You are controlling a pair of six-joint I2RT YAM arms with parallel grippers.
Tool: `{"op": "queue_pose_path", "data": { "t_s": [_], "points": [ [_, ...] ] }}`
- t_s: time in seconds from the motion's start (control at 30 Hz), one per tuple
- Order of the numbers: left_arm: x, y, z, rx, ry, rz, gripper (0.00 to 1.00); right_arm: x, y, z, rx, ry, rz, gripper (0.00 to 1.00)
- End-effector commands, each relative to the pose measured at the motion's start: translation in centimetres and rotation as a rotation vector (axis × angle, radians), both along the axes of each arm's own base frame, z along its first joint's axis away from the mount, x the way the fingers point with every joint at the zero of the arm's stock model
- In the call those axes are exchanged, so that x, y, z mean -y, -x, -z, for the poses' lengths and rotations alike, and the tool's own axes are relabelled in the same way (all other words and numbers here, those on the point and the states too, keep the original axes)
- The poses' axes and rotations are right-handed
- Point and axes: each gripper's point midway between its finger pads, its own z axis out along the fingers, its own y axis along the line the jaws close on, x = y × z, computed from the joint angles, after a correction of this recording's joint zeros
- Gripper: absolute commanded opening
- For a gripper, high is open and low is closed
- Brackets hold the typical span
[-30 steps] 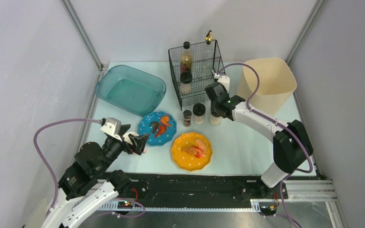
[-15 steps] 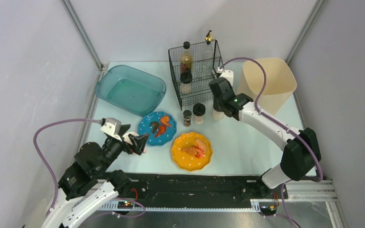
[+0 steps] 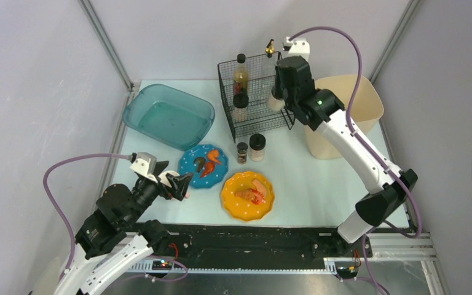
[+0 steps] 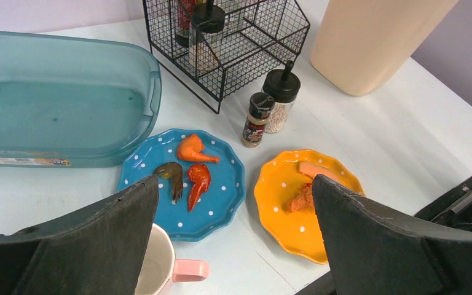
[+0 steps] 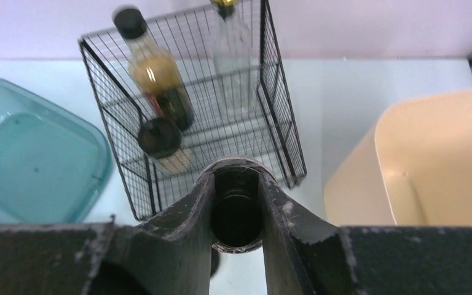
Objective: Clear the kitchen counter
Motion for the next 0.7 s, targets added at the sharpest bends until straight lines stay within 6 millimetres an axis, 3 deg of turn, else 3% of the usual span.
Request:
{"op": "queue_pose_path", "data": {
  "t_s": [0.0,0.17,0.6,0.67],
  "points": [
    [-0.1,-0.1,-0.7,0.034,0.008,-0.002,0.98,-0.8,-2.4,-3.7,0.075,0.004,-0.007,0.00],
    [0.0,-0.1,-0.7,0.034,0.008,0.003,0.98,-2.4,-5.0,-4.4,0.101,-0.009,-0.022,0.00],
    [-0.1,0.0,-0.8,0.038,0.012,0.001,0.98,-3.8,-10.6,-3.5,0.160,-0.052,-0.010,0.00],
    [-0.1,0.0,-0.8,0.038,0.013,0.003,0.98,-4.1,-11.8,-2.6,0.154,-0.042,-0.002,0.00]
  ]
}}
